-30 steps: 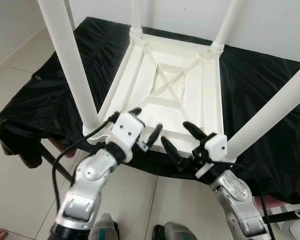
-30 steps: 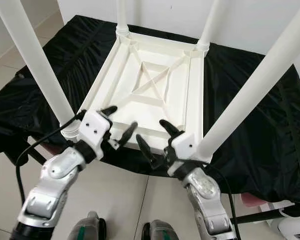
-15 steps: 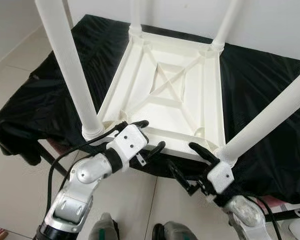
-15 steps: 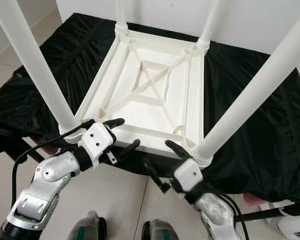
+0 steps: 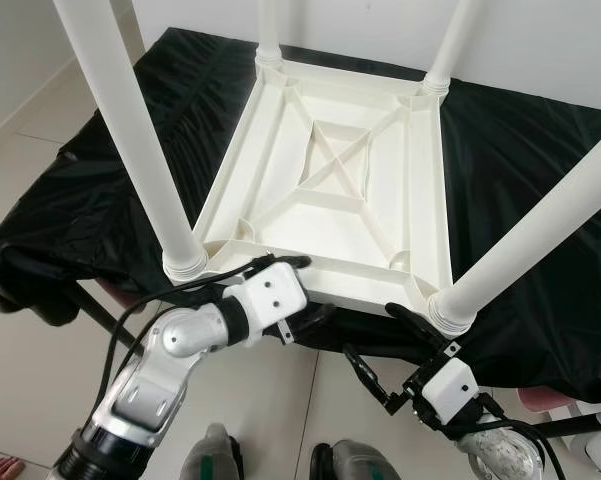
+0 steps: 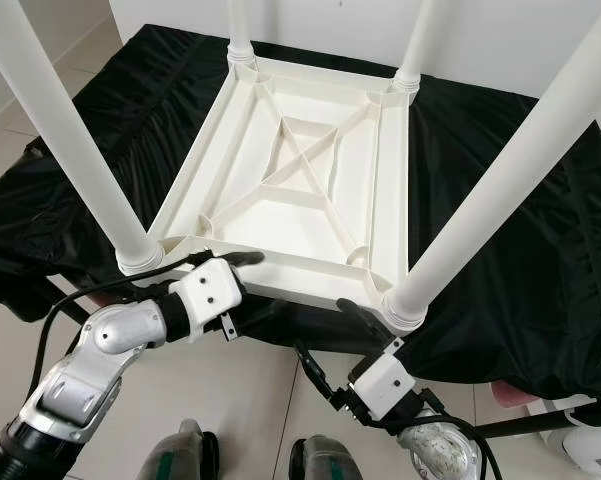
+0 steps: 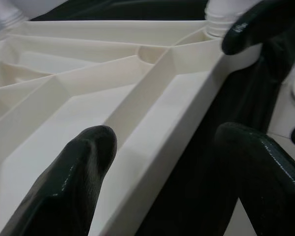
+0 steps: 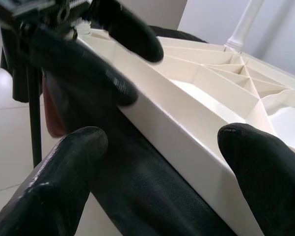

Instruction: Building children table

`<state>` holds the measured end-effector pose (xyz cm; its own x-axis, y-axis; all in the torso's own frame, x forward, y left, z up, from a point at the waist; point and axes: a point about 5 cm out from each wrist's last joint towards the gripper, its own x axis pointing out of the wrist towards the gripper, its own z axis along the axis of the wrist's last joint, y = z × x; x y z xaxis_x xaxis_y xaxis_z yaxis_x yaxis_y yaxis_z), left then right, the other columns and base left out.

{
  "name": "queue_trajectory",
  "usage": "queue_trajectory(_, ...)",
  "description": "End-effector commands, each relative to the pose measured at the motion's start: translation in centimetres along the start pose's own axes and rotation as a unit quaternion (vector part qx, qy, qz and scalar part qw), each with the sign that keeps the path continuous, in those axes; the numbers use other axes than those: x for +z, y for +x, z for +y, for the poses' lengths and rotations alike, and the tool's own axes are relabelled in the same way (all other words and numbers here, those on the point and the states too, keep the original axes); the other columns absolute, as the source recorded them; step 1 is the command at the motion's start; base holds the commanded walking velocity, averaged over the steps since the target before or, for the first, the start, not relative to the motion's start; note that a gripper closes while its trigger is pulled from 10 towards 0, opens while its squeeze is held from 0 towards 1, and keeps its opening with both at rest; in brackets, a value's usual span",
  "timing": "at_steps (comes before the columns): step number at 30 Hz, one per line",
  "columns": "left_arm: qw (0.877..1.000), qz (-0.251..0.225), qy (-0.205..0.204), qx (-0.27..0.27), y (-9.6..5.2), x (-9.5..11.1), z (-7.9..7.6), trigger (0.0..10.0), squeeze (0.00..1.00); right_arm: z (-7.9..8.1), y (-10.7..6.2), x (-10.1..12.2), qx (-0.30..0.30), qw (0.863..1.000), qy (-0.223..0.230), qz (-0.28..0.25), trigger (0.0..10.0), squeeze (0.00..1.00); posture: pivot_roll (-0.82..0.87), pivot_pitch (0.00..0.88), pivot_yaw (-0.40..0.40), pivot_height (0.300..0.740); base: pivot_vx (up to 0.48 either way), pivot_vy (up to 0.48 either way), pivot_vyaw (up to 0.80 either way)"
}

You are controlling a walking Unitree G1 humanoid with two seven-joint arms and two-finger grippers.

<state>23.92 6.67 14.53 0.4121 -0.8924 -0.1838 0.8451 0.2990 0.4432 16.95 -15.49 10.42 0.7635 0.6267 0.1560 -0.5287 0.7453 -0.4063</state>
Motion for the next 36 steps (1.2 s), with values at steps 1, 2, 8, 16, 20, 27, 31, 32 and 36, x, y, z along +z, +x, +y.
queue_trajectory(1,1.0,0.001,0.006,-0.017,0.3,0.0,-0.3,10.0,0.0,0.1,-0.3,0.0,-0.001,1.0,-0.004,0.002,10.0,0.0,-0.02,0.121,0.019,0.74,0.0,0.0,0.0)
queue_trajectory(2,1.0,0.001,0.006,-0.017,0.3,0.0,-0.3,10.0,0.0,0.1,-0.3,0.0,-0.001,1.0,-0.004,0.002,10.0,0.0,-0.02,0.121,0.019,0.74,0.0,0.0,0.0)
queue_trajectory(8,0.998,-0.013,0.019,-0.062,1.8,0.5,-0.5,10.0,0.0,0.4,-0.9,0.1,-0.02,1.0,0.003,0.005,10.0,0.0,-0.04,0.132,0.04,0.74,0.0,0.0,0.0)
queue_trajectory(16,0.993,-0.006,0.037,-0.111,3.7,0.4,-0.8,10.0,0.0,1.0,-1.9,0.0,-0.043,0.999,0.019,0.016,10.0,0.0,-0.08,0.148,0.074,0.74,0.0,0.0,0.0)
queue_trajectory(20,0.993,0.028,0.04,-0.108,4.4,-0.3,-0.1,10.0,0.0,1.3,-2.4,0.2,-0.052,0.998,0.026,0.022,10.0,0.0,-0.09,0.156,0.087,0.74,0.0,0.0,0.0)
queue_trajectory(27,0.991,0.081,0.038,-0.103,5.0,-1.4,1.3,10.0,0.0,1.6,-2.6,1.1,-0.06,0.998,0.027,0.024,10.0,0.0,-0.1,0.162,0.097,0.74,0.0,0.0,0.0)
queue_trajectory(31,0.99,0.095,0.032,-0.097,5.2,-1.5,2.3,10.0,0.0,1.5,-2.4,1.5,-0.067,0.997,0.026,0.023,10.0,0.0,-0.11,0.164,0.103,0.74,0.0,0.0,0.0)
queue_trajectory(32,0.99,0.103,0.028,-0.092,5.2,-1.6,2.9,10.0,0.0,1.5,-2.3,1.8,-0.068,0.997,0.024,0.023,10.0,0.0,-0.11,0.165,0.106,0.74,0.0,0.0,0.0)
queue_trajectory(36,0.99,0.109,0.013,-0.089,5.1,-1.4,4.3,2.0,0.0,1.3,-1.6,2.9,-0.07,0.997,0.02,0.018,10.0,0.0,-0.11,0.162,0.11,0.74,0.0,0.0,0.0)
